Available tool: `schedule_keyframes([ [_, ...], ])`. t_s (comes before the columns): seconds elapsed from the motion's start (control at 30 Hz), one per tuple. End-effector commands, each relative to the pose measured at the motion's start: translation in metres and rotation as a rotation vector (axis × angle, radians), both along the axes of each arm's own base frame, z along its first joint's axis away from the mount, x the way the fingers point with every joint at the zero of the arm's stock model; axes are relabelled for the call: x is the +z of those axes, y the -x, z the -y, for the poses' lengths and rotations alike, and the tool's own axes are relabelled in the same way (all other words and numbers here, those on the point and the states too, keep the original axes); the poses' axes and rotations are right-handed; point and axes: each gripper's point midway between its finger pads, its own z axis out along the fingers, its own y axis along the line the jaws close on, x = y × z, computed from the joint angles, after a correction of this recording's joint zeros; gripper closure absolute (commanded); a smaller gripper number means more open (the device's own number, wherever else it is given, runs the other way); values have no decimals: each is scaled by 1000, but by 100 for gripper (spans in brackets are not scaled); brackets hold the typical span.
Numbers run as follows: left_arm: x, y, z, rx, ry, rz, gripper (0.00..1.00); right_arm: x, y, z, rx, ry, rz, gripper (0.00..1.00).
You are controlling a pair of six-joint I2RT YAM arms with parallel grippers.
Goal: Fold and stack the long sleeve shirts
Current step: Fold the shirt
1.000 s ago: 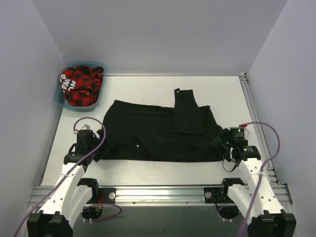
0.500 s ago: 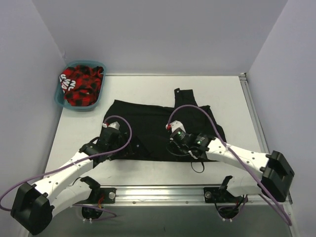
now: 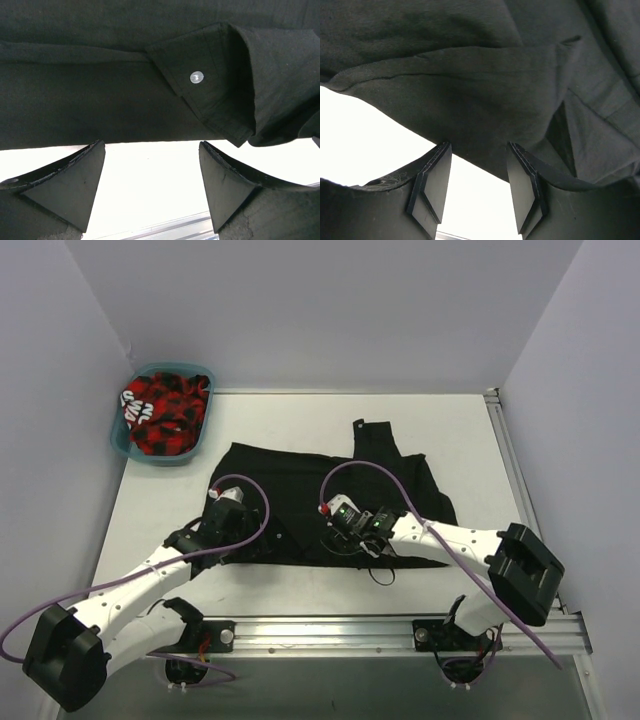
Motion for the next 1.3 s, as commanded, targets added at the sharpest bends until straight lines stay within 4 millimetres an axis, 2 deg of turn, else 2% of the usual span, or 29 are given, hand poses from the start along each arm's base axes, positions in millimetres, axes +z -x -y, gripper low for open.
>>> schedule_keyframes([
  [0.0,10,-14,4,6,6,61,15,-1,5,-4,53,28,-39,53],
  [0.13,5,-13,4,10,-1,45,15,-7,8,-6,68,29,-73,56],
  [0.27,2,-12,2,15,-4,40,16,-8,5,-4,68,50,-60,76],
  [0.3,1,-12,2,17,-6,38,15,-8,4,-3,69,54,-55,83],
  [0.33,0,-11,2,17,-7,37,15,-5,3,-4,68,47,-48,94],
  [0.37,0,-11,2,17,-7,37,15,-3,1,-5,68,45,-40,98],
  [0.47,-2,-10,1,19,-15,29,15,10,-9,-2,50,24,-7,100],
  [0.6,-7,-8,-1,20,-24,15,15,35,-34,8,-47,-62,24,100],
  [0.63,-8,-8,-1,18,-23,11,16,41,-44,16,-97,-90,35,100],
  [0.7,-11,-7,-1,16,-27,1,16,55,-60,18,-146,-136,59,100],
  [0.8,-10,-8,1,12,-23,2,16,64,-87,25,-242,-194,56,100],
  [0.83,-9,-8,2,12,-20,2,15,59,-99,34,-290,-190,46,97],
  [0.97,-3,-9,7,-11,-4,6,16,50,-130,43,-381,-180,28,91],
  [1.1,6,-10,12,-24,23,16,15,55,-158,56,-489,-152,84,77],
  [1.13,8,-10,13,-25,29,16,15,59,-161,59,-507,-143,106,63],
  [1.17,11,-10,14,-24,39,22,14,69,-167,61,-531,-148,143,55],
  [1.2,13,-10,16,-19,50,22,13,74,-169,65,-546,-138,170,39],
  [1.27,24,-16,19,-5,73,45,12,90,-167,71,-589,-157,215,26],
])
